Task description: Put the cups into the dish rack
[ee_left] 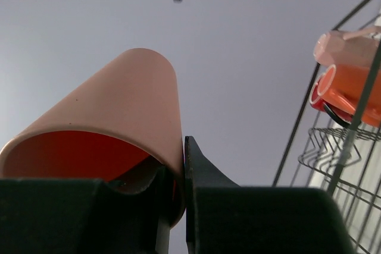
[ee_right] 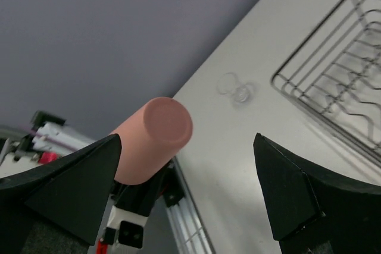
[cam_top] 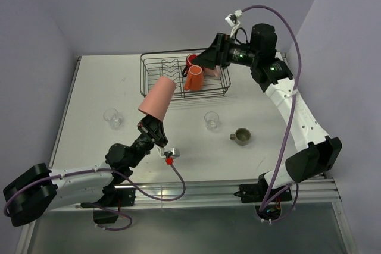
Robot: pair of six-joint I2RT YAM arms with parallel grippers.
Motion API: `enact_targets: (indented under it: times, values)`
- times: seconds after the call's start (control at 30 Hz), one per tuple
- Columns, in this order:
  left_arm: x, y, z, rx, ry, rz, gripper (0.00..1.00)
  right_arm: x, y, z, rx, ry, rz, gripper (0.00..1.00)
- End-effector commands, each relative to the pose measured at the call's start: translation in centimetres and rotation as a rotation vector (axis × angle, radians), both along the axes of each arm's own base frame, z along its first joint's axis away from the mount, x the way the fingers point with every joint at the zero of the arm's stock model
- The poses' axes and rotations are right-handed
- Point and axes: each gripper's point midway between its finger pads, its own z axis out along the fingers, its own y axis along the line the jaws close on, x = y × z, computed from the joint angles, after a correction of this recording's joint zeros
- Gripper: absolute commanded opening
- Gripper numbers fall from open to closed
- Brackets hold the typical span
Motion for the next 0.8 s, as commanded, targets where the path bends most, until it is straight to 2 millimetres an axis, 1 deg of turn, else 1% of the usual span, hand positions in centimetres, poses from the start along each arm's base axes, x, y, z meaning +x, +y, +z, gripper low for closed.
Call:
enact_targets:
  times: [0.0,0.07,0.1,0.13,0.17,0.27,0.37,0.4,0.47,0.53,0.57,0.7,0.77]
  values:
    - [-4.3,3.0,8.0,-0.228,-0.306,-0.047,0.00,-4.7,3.4,2.9,0.088,-0.046,0.247,1.00]
    - [-4.3,3.2,8.3,-0.242,-0.323,-0.036,0.00,-5.2,4.2,2.2,0.093,-0.021,0.278,1.00]
    - [-4.1,3.0,8.1,-0.229,-0.327,-0.024,0.00,-5.5,4.8,1.4,0.097,0.015,0.295,1.00]
    - [-4.2,3.3,8.4,-0.245,-0.344,-0.013,0.00,-5.7,5.0,1.4,0.103,0.011,0.308,1.00]
    - [-3.9,3.1,8.3,-0.236,-0.344,-0.002,0.00,-5.8,5.2,1.3,0.109,0.019,0.318,1.00]
    - [-3.9,3.0,8.8,-0.245,-0.351,0.000,0.00,-6.7,6.2,1.1,0.114,0.027,0.360,1.00]
    - [-4.1,3.0,9.2,-0.250,-0.367,-0.006,0.00,-7.1,7.0,0.5,0.113,0.050,0.388,1.00]
    - [-4.1,2.9,9.3,-0.252,-0.370,-0.008,0.00,-6.8,7.2,-0.1,0.115,0.076,0.386,1.00]
    - [-4.2,2.9,9.3,-0.249,-0.372,-0.010,0.00,-6.2,7.3,-0.5,0.114,0.083,0.369,1.00]
    - [-4.3,2.9,9.2,-0.243,-0.374,-0.012,0.00,-5.3,7.3,-1.0,0.087,0.075,0.329,1.00]
    - [-4.3,2.9,9.2,-0.242,-0.375,-0.011,0.00,-4.6,7.2,-1.2,0.074,0.066,0.288,1.00]
    - [-4.1,3.0,9.4,-0.252,-0.369,-0.007,0.00,-3.5,7.1,-1.7,0.034,0.041,0.234,1.00]
    - [-4.2,2.9,9.5,-0.252,-0.372,-0.008,0.00,-3.4,7.2,-2.4,0.019,0.057,0.229,1.00]
